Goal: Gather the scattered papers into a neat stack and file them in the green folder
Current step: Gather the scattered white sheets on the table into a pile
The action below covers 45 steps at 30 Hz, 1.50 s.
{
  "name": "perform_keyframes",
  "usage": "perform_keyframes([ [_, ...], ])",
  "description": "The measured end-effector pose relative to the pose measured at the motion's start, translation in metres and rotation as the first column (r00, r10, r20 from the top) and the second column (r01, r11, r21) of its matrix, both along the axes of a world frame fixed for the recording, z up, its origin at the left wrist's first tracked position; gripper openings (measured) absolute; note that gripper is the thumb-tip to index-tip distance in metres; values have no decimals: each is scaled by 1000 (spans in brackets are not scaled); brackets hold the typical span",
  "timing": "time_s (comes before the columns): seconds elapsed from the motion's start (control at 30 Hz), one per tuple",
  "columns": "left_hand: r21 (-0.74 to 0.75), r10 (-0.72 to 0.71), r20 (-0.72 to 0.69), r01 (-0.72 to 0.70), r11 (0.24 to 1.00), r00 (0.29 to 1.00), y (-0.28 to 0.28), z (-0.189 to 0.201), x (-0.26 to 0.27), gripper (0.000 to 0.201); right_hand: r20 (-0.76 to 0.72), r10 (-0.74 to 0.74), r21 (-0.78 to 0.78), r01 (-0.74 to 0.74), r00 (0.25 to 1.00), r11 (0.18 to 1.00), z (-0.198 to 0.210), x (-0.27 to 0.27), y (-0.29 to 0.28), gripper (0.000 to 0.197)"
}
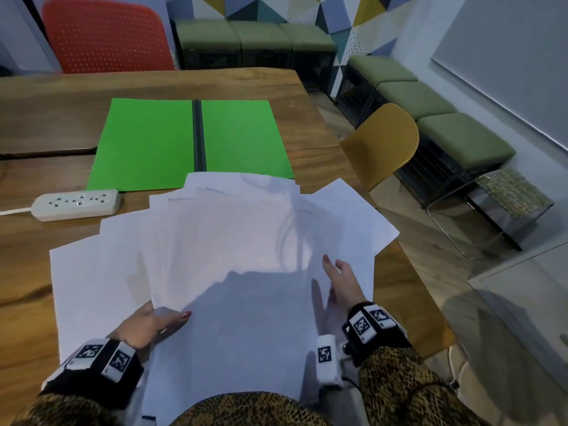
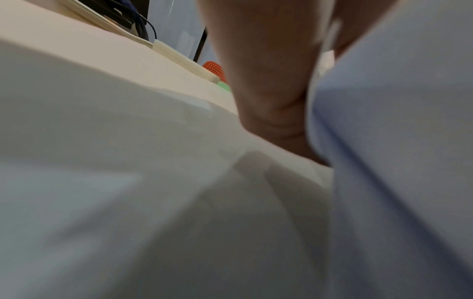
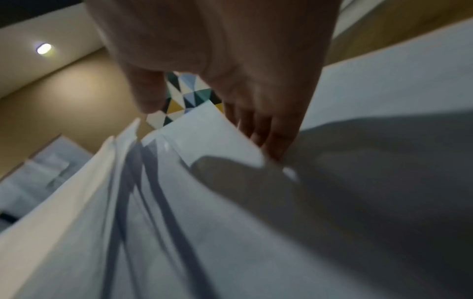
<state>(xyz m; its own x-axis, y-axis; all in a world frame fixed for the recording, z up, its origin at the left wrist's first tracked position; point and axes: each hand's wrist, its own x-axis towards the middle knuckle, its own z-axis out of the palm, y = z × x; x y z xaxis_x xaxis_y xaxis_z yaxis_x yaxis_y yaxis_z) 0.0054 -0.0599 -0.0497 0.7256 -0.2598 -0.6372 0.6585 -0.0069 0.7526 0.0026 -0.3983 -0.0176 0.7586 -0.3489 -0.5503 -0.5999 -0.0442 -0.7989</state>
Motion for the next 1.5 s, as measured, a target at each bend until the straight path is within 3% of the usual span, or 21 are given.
perform_keyframes([
  [0.07,-46,-19,30,21,999,999,-3,8,-2,80,78,-11,228,-7,997,974,-1,2,2,95],
  [0.13,-66,-77,75,82,994,994,-6,20,0,82,204,-26,333,-44,979,942,1,2,2,108],
  [0.23,-19,-95,188,100,995,978,-7,24,8,77,231,5,337,-84,973,938,4,2,4,112],
  [0.3,52,-96,250,86,995,964,-13,24,10,82,214,111,272,-168,970,947,1,3,11,112],
  [0.4,63,-118,220,106,992,968,-15,26,11,69,194,241,275,-288,951,917,3,2,23,97],
  [0.53,-146,-109,71,118,982,992,-6,33,10,74,224,124,435,-213,967,875,2,1,14,105],
  [0.6,-195,-102,51,110,975,993,-10,35,9,74,198,150,446,-225,969,866,2,1,16,109],
  [0.63,-184,-83,41,89,979,996,-13,40,11,62,178,173,435,-235,969,869,3,1,19,110],
  [0.7,-166,-22,-3,21,986,1000,-17,41,12,19,174,193,440,-251,966,862,4,2,23,105],
  [0.73,-130,7,-28,-10,991,1000,-17,40,14,12,170,194,446,-251,966,859,6,2,22,101],
  [0.87,158,-57,104,40,987,993,-7,16,18,47,-22,53,428,-39,998,903,9,6,11,87],
  [0.9,185,-46,109,25,982,993,-6,14,17,45,-27,5,332,5,1000,943,9,6,5,78],
  [0.97,203,4,117,-28,979,993,-3,7,14,49,-36,-102,-114,97,994,989,0,6,-16,59],
  [1.0,203,17,113,-40,978,993,-2,5,12,54,-67,-161,-333,130,985,934,-6,3,-27,56],
  [1.07,207,5,124,-31,978,992,0,-4,11,70,-158,-259,-483,154,953,862,-12,-2,-39,61],
  [1.13,210,-12,105,-10,978,994,1,-6,12,73,-195,-230,-429,129,953,894,-16,-2,-40,63],
  [1.23,220,-6,45,-4,976,999,-2,-4,13,72,-155,-69,-300,20,985,954,-18,1,-30,59],
  [1.33,184,23,22,-27,982,999,1,-7,11,74,-110,67,-337,-100,992,936,-15,0,-23,26],
  [1.37,177,17,1,-17,984,1000,3,-10,12,80,-94,95,-334,-122,991,935,-11,-2,-21,24],
  [1.43,132,2,-23,1,991,1000,2,-7,10,91,-98,151,-286,-174,984,942,-7,-5,-18,31],
  [1.5,79,-9,4,9,997,1000,1,6,6,92,-74,210,-132,-218,975,967,-7,-9,-16,35],
])
